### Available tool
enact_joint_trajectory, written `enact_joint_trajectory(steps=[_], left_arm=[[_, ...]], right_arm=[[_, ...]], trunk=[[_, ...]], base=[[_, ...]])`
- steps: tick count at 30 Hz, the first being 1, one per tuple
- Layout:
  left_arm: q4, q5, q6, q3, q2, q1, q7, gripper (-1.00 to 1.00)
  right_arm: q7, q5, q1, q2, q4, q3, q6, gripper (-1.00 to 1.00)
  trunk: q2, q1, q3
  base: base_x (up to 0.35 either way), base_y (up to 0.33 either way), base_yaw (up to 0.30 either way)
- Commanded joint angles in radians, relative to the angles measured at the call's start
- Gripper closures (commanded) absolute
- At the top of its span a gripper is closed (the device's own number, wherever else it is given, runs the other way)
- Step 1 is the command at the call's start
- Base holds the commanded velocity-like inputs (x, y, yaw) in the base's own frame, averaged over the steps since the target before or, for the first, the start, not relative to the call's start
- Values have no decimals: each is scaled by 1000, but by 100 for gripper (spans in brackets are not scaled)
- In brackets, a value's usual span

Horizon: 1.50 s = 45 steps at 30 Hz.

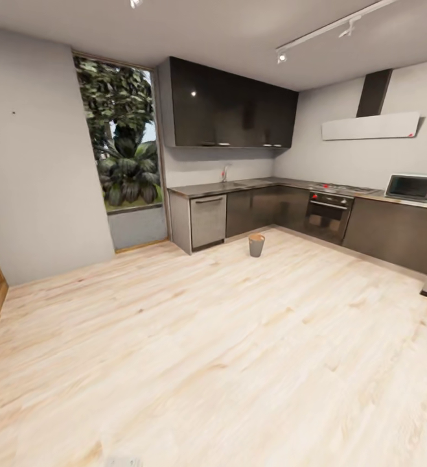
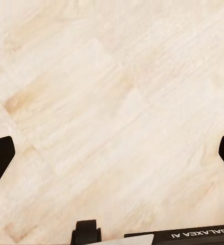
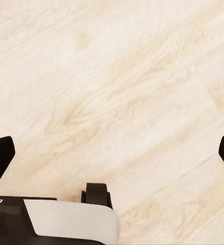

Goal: Put the three can of soda from the living room inside the tash can in the kitchen.

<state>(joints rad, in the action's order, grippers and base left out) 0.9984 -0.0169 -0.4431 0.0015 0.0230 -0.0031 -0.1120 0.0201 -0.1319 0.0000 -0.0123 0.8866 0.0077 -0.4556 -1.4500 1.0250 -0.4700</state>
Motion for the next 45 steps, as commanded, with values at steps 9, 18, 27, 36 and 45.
enact_joint_trajectory(steps=[9,18,27,36,45], left_arm=[[0,0,0,0,0,0,0,-100],[0,0,1,0,0,0,0,-100],[0,0,0,0,0,0,0,-100],[0,0,0,0,0,0,0,-100],[-1,0,0,0,0,0,0,-100]], right_arm=[[1,0,0,0,0,0,0,-100],[1,0,0,0,0,0,0,-100],[1,0,0,0,0,0,0,-100],[3,0,0,0,0,0,1,-100],[3,2,0,0,-1,0,18,-100]], trunk=[[0,0,0],[0,0,0],[0,0,0],[0,0,0],[0,0,0]], base=[[345,0,0],[345,0,0],[346,0,0],[346,0,0],[346,-45,0]])
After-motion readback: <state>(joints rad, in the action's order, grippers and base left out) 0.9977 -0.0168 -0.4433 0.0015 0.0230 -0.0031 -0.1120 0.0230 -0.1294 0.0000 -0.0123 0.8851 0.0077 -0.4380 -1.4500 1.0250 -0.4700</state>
